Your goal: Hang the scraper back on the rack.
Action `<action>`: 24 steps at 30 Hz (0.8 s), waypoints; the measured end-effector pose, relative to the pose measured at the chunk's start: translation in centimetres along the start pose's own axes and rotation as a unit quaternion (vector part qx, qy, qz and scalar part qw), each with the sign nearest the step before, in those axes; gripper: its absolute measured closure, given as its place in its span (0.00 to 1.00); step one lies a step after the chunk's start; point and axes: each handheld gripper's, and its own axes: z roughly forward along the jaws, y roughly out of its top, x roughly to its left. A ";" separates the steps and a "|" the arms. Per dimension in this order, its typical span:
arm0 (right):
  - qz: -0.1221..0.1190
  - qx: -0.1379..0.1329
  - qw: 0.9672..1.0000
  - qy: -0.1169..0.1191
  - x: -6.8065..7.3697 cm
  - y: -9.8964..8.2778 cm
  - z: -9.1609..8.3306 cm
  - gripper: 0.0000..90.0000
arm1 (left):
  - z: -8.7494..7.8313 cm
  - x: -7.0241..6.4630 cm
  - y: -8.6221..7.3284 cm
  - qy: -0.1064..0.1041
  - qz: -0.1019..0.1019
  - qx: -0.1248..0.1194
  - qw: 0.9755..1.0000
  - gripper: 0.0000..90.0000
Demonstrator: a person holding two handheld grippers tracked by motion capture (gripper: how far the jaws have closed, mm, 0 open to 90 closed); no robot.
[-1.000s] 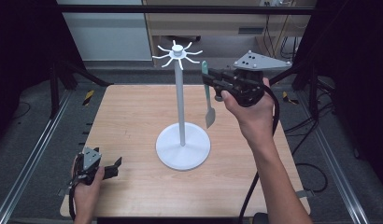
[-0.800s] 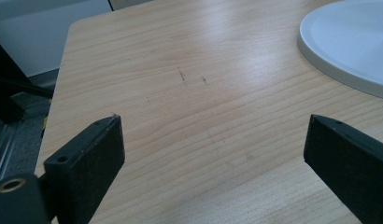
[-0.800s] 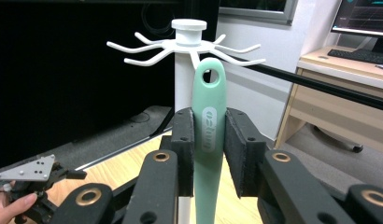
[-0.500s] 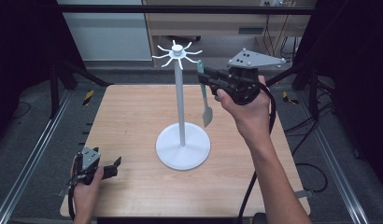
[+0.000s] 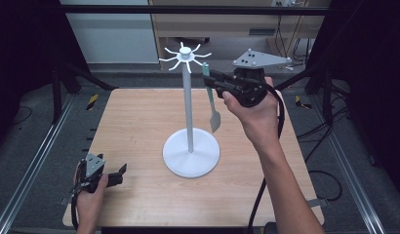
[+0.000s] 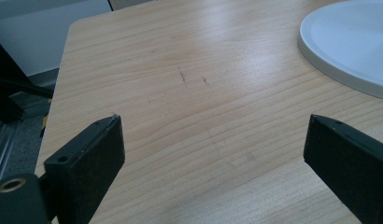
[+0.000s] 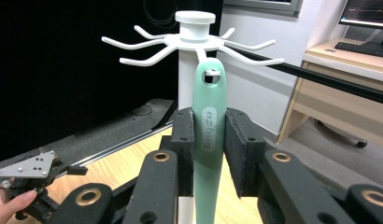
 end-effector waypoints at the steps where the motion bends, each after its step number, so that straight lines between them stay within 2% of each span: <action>1: 0.001 0.001 1.000 0.001 0.0 0.0 0.0 0.82 | 0.0 0.0 0.0 0.000 0.001 0.000 1.000 0.05; 24: -0.002 -0.003 1.000 -0.007 0.3 -0.1 0.6 0.82 | 0.1 0.0 0.0 -0.001 0.002 0.001 1.000 0.05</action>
